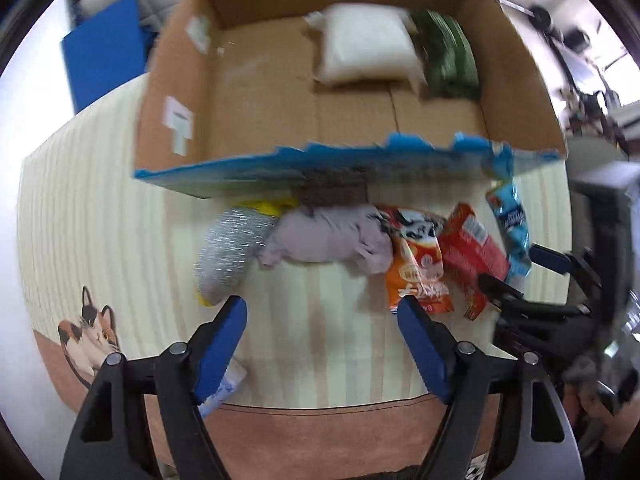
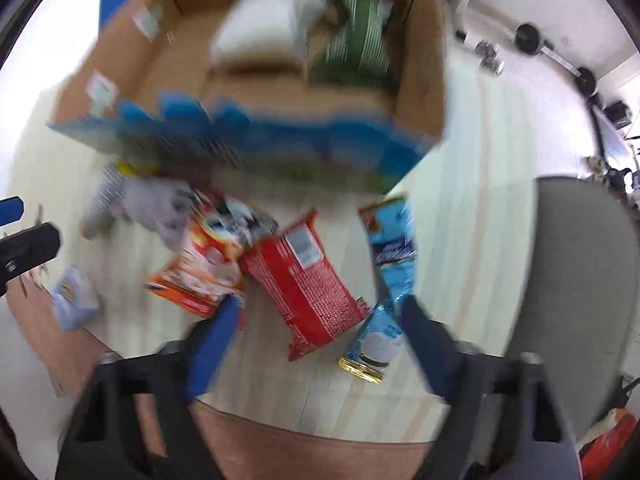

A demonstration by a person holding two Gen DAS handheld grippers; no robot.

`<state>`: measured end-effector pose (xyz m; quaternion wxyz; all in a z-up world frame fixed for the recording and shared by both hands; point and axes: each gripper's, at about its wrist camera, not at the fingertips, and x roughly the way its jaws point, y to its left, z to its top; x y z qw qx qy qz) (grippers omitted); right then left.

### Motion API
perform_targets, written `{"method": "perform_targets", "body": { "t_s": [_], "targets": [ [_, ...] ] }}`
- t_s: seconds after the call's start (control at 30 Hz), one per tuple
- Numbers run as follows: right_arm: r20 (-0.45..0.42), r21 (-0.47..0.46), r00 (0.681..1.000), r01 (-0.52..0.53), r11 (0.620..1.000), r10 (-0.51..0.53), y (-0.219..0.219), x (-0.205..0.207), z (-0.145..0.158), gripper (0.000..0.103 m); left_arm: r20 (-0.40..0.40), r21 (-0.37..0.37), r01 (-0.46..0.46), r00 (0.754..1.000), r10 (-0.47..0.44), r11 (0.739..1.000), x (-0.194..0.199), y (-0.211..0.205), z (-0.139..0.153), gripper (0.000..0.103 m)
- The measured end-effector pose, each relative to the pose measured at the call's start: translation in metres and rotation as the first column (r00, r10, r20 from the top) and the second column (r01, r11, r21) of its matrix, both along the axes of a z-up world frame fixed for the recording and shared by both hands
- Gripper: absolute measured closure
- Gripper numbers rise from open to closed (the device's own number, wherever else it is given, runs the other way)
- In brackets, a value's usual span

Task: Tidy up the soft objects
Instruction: 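Withdraw both tools from the box toward the remaining items, then grasp the red snack packet with the right tool while the left tool grasps the orange panda bag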

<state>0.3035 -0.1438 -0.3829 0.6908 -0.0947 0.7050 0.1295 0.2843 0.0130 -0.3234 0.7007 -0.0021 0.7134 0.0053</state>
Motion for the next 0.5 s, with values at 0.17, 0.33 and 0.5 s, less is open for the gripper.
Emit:
{"method": "perform_targets", "body": {
  "t_s": [0.17, 0.33, 0.5],
  "targets": [
    [-0.081, 0.002, 0.997, 0.01, 1.0, -0.009, -0.002, -0.001, -0.041, 0.041, -0.033, -0.021, 0.043, 0.999, -0.043, 0.999, 0.005, -0.023, -0.01, 0.027],
    [-0.143, 0.013, 0.972, 0.188, 0.982, -0.184, -0.037, -0.009, -0.042, 0.051, -0.099, -0.041, 0.081, 0.991, -0.085, 0.996, 0.017, -0.051, -0.034, 0.025],
    [-0.212, 0.071, 0.929, 0.324, 0.943, -0.304, -0.072, -0.019, -0.047, 0.049, -0.219, 0.0, 0.086, 0.972, -0.084, 0.996, 0.031, -0.072, -0.083, 0.025]
  ]
}}
